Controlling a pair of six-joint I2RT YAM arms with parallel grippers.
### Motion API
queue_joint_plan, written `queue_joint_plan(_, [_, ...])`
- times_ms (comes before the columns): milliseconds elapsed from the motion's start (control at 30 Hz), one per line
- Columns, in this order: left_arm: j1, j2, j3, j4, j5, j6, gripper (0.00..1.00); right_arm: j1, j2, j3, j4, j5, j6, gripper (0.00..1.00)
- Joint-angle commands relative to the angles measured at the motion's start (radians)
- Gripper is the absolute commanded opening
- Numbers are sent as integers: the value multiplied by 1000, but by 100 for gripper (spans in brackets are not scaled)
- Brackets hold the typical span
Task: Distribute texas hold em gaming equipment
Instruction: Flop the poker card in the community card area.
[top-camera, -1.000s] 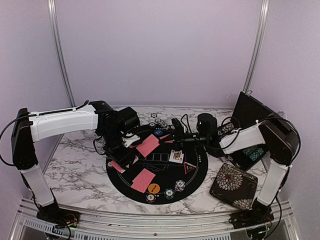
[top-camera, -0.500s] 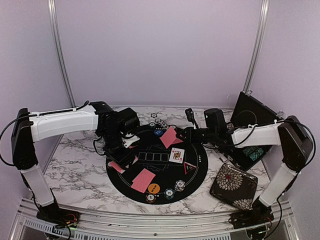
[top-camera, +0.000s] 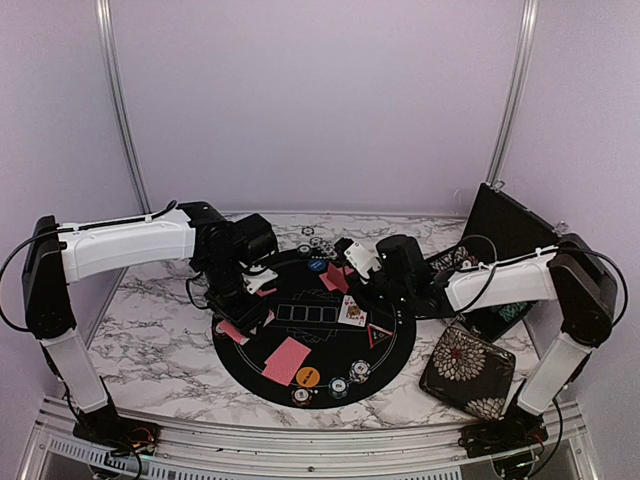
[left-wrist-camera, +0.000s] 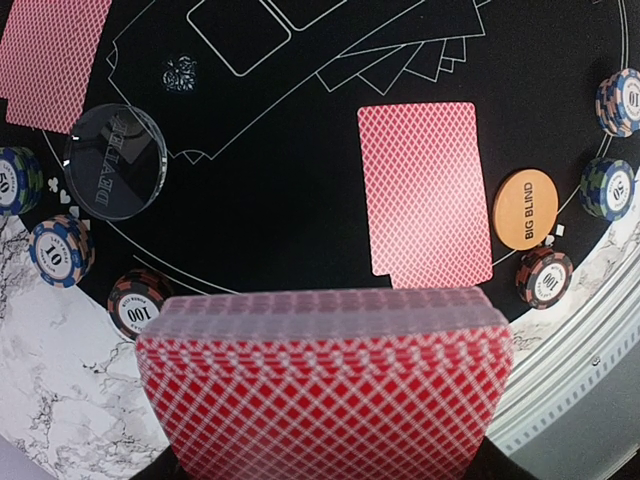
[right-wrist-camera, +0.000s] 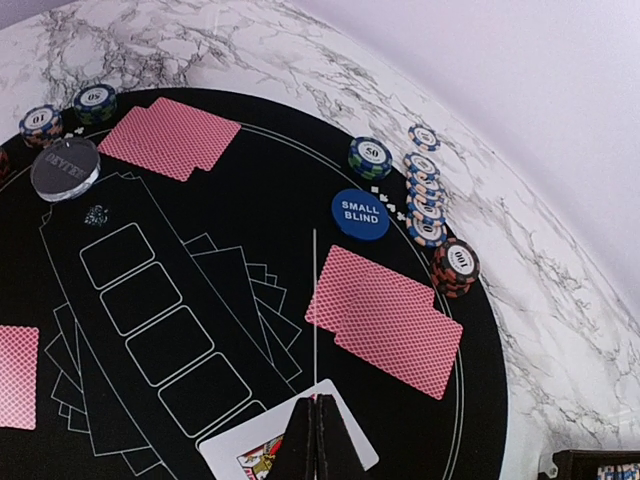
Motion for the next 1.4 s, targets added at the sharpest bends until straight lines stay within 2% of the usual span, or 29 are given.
queue_joint_plan(0, [5,-32,-11,4,-3,9,45,34,25,-14,88,81,-136,0])
queue_joint_plan(467, [7,-39,-18,5,5,9,45,83,103,3,84,124,-208,0])
queue_joint_plan(867, [7,-52,-34,7,7,6,45,113,111,2,42,96,-173,0])
queue_joint_plan(1167, [7,-47,-34,8,8,7,45,140,94,-14,-11,69,-118,18])
queue_joint_plan(1367, [7,-42,-30,8,12,8,45,143,38,-32,-34,23,-37,23])
